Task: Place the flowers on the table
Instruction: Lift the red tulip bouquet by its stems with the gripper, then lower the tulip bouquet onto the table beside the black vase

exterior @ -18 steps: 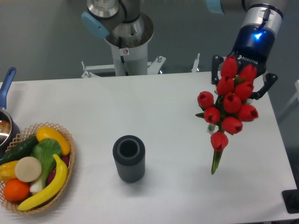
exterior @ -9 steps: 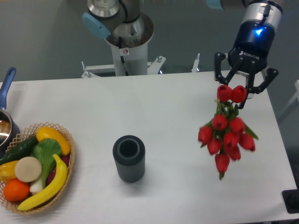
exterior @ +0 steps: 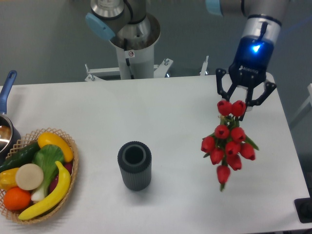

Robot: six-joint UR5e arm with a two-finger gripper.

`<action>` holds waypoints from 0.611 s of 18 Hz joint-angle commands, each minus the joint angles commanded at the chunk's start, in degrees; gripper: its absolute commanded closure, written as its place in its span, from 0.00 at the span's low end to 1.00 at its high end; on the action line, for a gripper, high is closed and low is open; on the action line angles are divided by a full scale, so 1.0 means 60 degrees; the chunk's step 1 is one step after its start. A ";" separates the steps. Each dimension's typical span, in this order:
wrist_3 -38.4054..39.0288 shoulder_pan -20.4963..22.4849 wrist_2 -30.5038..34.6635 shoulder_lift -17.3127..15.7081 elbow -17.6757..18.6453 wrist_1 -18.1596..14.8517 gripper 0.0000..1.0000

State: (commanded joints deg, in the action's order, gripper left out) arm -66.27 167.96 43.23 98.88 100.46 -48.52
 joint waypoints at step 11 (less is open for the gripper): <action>-0.0161 -0.1069 0.2492 0.1230 -0.0161 0.0000 0.55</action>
State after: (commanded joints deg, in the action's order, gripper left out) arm -67.24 161.55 58.18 106.25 99.49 -48.51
